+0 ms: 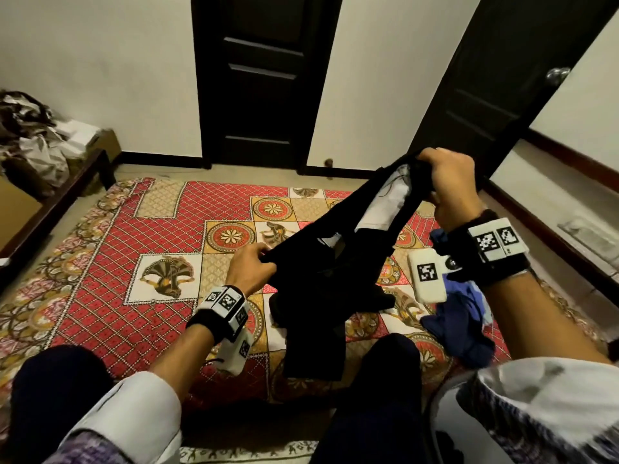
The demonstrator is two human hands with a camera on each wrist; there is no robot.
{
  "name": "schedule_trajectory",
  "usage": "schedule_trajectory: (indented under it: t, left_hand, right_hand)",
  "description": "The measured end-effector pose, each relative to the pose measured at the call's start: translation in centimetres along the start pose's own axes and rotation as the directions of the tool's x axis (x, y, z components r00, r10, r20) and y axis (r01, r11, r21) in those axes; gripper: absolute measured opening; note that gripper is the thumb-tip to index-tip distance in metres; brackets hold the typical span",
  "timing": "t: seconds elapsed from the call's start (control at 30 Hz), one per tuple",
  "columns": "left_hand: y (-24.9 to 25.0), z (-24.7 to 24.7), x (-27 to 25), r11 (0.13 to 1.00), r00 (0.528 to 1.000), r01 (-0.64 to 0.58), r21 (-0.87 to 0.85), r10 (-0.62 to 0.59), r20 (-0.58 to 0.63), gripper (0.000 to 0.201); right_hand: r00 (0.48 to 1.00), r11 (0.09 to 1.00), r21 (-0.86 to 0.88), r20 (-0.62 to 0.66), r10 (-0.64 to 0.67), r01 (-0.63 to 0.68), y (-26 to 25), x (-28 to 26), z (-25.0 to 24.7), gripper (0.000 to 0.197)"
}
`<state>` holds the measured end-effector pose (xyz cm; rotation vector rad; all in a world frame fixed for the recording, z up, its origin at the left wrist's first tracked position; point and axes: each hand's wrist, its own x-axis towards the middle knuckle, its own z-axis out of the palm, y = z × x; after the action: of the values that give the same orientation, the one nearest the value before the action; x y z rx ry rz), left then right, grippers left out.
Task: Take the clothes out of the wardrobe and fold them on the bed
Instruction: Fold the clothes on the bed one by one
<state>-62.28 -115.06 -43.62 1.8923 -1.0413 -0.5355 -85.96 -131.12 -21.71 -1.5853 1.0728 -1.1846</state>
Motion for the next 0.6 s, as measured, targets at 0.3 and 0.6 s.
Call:
schedule_trajectory:
  t: [0.3,0.6]
  left_hand:
    - [2.0,-1.5,1.4,0.802,0.959,0.282,-0.527,-0.226,0.169,0.029]
    - [4.0,-11.0,3.6,0.743,0.979,0.127,-0.657,-0.200,-0.037,0.025]
  right_hand:
    - [0.992,0.988,0.114,-0.059,0.112,-0.105,-0.4,1.1,-2.3,0.015]
    - [0.940,0.911,-0.411,0.318,0.125,0.019,3.6,1.8,-4.5,0.018]
